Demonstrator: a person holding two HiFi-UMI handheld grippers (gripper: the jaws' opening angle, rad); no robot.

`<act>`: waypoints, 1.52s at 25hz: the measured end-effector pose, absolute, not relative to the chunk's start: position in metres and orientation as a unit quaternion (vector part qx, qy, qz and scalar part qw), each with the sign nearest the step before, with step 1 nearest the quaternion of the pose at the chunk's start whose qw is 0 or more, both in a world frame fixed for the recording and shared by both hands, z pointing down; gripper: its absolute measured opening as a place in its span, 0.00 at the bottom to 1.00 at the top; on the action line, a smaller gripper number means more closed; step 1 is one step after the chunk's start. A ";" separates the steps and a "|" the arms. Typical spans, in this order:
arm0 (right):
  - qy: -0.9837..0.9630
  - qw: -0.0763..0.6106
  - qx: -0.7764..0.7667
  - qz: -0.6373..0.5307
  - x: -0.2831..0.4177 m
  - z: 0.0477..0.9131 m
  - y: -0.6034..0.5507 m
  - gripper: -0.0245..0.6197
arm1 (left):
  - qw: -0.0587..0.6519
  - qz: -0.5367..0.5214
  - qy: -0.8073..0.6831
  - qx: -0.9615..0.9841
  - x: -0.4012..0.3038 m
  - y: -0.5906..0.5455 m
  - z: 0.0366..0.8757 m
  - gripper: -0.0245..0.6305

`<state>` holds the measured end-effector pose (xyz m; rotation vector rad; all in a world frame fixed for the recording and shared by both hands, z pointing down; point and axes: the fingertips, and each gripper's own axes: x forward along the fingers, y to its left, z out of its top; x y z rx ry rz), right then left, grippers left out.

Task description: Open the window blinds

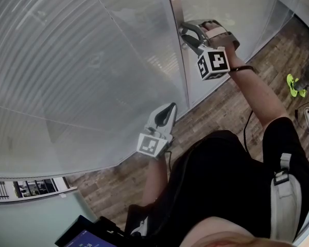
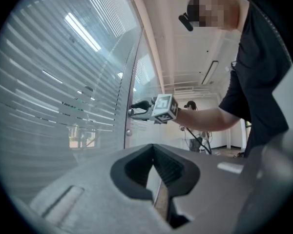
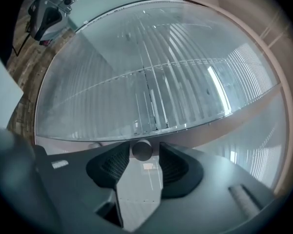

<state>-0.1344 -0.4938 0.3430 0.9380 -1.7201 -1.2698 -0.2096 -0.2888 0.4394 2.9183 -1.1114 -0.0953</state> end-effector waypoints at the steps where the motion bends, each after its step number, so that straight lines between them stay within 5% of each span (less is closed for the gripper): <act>1: -0.674 0.397 0.369 -0.502 -0.134 0.344 -0.494 0.29 | 0.009 -0.031 -0.357 0.934 -0.211 -0.288 0.440 0.04; 9: -0.688 0.387 0.383 -0.479 -0.134 0.342 -0.493 0.24 | 0.014 -0.030 -0.358 0.933 -0.213 -0.286 0.442 0.04; 27: -0.870 0.115 0.475 -0.071 -0.125 0.337 -0.504 0.24 | 0.023 -0.017 -0.358 0.933 -0.202 -0.282 0.450 0.04; 38: -0.881 0.078 0.464 -0.048 -0.121 0.342 -0.508 0.24 | 0.031 -0.012 -0.365 0.930 -0.178 -0.283 0.451 0.04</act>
